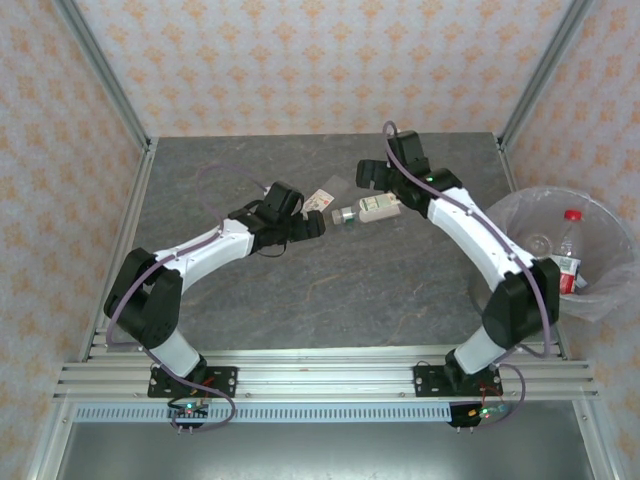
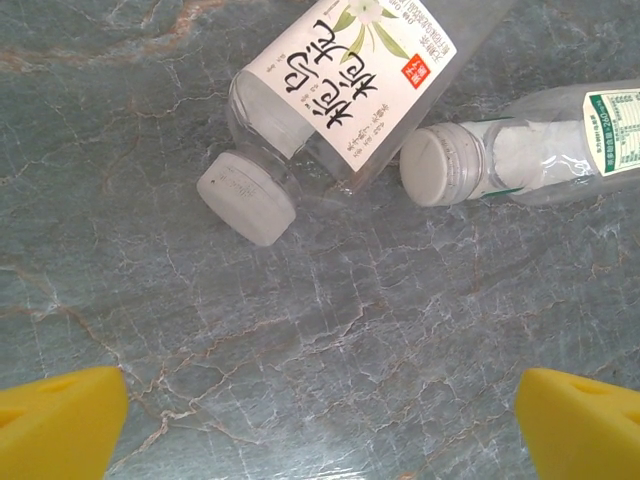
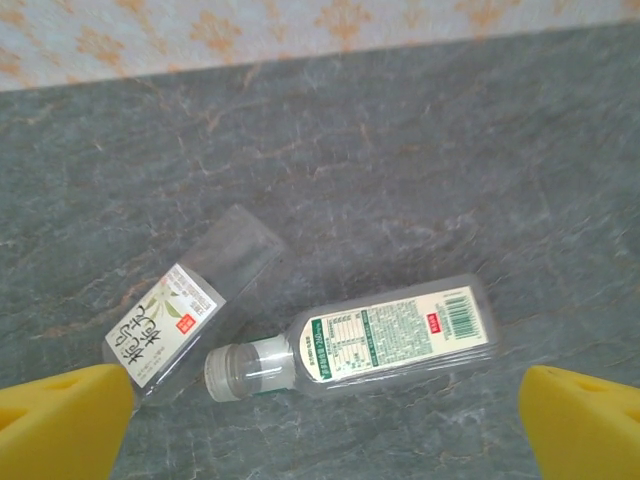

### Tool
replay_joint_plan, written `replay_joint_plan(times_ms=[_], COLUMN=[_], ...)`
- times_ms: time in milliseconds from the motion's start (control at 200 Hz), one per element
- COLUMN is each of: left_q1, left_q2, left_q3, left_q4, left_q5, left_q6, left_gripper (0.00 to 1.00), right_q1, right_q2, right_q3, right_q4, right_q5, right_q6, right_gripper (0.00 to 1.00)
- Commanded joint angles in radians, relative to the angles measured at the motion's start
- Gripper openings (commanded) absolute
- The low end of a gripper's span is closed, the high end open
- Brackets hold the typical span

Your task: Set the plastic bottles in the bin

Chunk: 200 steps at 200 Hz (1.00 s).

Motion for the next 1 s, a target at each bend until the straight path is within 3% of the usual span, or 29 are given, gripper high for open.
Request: replay_joint_plan(times_ms=[0, 95, 520, 806, 996], left_q1=[0.006, 0.006, 0.011, 0.020, 0.026], left_q2=[-0.047, -0.050, -0.066, -0.070, -0.077], left_q3=[-0.022, -0.027, -0.067, -0.086, -0.103], left_q4=[-0.023, -0.022, 0.005, 0.009, 0.010], left_q5=[-0.029, -0.032, -0.063, -0.064, -0.067], left_q6=[-0.003, -0.005, -0.034, -0.031, -0.027], left_gripper=[1.00, 1.00, 1.00, 1.00, 1.00], right_q1=[0.003, 0.002, 0.002, 0.004, 0.002], right_q2=[0.067, 0.140, 0.340, 0.444, 0.502], right_q3=[0.007, 0.058, 0.177, 0.208, 0.211], right_q4=[0.048, -0.020, -0.198, -0.208, -0.148], right_q5=[0.049, 0.127, 0.190, 0.140, 0.097], right_q6=[0.214, 0.366, 0.776, 0.958, 0.998], right_gripper=[0.99, 0.99, 1.00, 0.98, 0.93])
